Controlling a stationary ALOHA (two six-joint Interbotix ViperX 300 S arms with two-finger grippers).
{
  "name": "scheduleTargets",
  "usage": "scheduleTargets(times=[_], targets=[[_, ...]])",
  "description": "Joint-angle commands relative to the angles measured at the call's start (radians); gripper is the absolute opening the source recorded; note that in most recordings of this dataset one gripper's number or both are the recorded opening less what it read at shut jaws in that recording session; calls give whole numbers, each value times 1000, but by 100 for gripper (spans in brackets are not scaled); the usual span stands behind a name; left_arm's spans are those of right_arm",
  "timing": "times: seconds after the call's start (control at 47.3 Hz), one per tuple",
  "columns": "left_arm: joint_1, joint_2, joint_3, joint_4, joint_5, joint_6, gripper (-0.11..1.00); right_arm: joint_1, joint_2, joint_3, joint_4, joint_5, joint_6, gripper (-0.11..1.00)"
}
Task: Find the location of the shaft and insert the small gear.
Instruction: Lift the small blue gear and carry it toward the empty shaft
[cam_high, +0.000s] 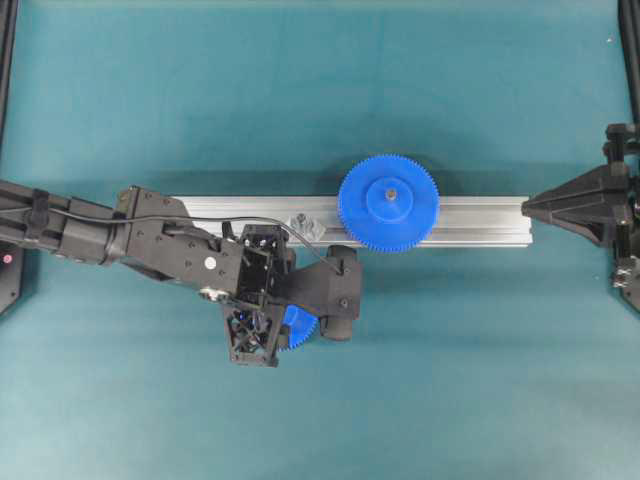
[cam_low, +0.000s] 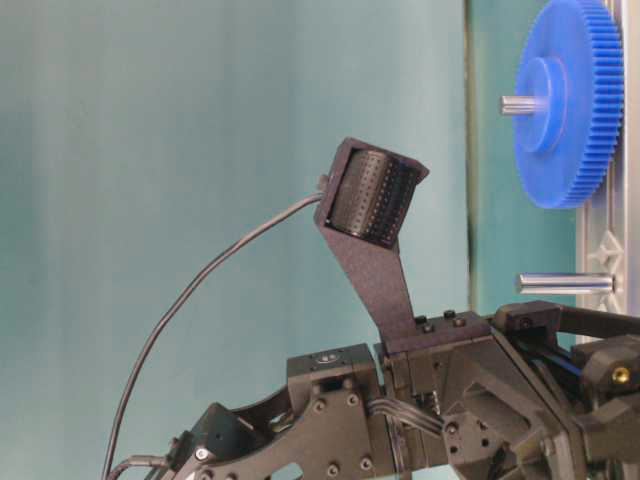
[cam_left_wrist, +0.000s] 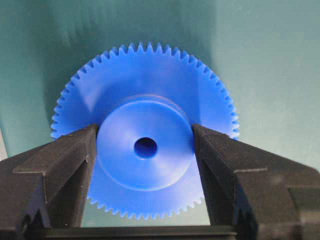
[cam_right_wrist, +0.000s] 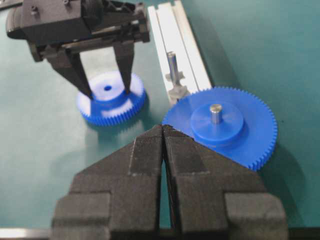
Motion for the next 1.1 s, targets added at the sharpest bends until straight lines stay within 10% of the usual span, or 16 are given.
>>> scheduleTargets(times=[0.0,1.078], targets=[[3,-6,-5,2,5,5,64,-3,6,-9,0,-6,9,1],[11,-141,-181,8,233,143,64,-3,8,-9,0,-5,9,1]])
